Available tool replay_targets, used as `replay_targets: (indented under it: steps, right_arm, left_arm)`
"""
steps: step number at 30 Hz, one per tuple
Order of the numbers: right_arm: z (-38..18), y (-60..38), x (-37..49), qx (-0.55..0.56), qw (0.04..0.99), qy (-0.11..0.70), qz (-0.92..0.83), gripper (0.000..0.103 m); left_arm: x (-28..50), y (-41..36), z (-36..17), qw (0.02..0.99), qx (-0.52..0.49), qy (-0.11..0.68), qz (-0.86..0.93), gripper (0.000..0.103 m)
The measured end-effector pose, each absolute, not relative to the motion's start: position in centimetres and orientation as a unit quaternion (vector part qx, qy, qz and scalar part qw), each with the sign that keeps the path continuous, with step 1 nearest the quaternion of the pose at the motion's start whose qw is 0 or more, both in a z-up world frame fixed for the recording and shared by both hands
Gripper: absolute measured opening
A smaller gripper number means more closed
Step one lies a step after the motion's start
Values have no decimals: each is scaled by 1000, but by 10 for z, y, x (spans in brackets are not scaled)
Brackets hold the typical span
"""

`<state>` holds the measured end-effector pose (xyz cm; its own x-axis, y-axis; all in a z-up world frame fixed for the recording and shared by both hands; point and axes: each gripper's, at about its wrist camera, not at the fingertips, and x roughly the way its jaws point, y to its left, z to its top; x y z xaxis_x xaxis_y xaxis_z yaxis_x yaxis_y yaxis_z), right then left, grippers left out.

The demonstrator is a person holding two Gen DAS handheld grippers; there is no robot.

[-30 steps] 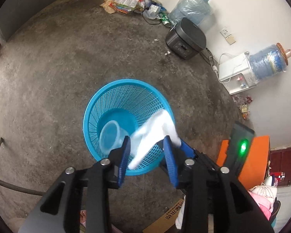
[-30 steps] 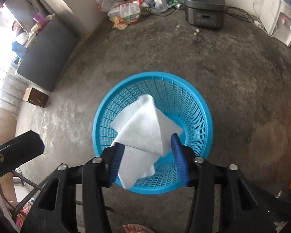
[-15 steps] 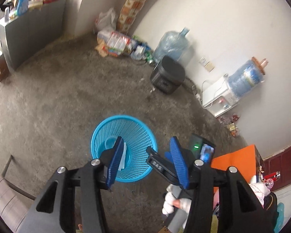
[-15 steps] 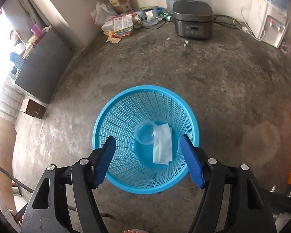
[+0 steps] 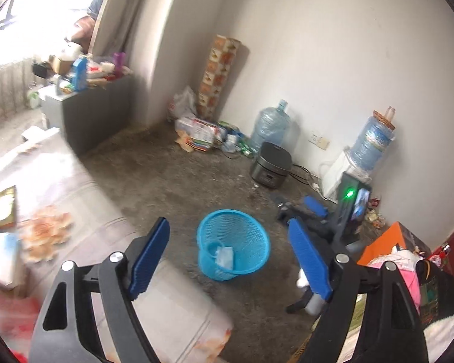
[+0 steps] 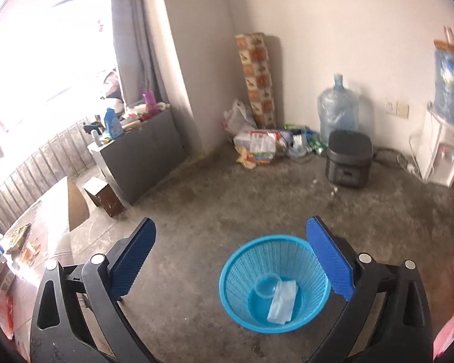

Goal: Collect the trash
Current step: 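Move both tools back over the table trash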

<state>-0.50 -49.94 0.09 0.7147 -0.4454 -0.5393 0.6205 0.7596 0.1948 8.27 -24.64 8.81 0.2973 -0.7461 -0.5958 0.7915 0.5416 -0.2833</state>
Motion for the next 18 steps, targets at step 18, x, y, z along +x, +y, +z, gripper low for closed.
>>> replay_targets:
  steps: [18]
  right_arm:
    - [97, -366, 16, 163, 973, 149, -58, 96]
  left_arm:
    - [64, 34, 127, 939, -43, 246, -237, 93]
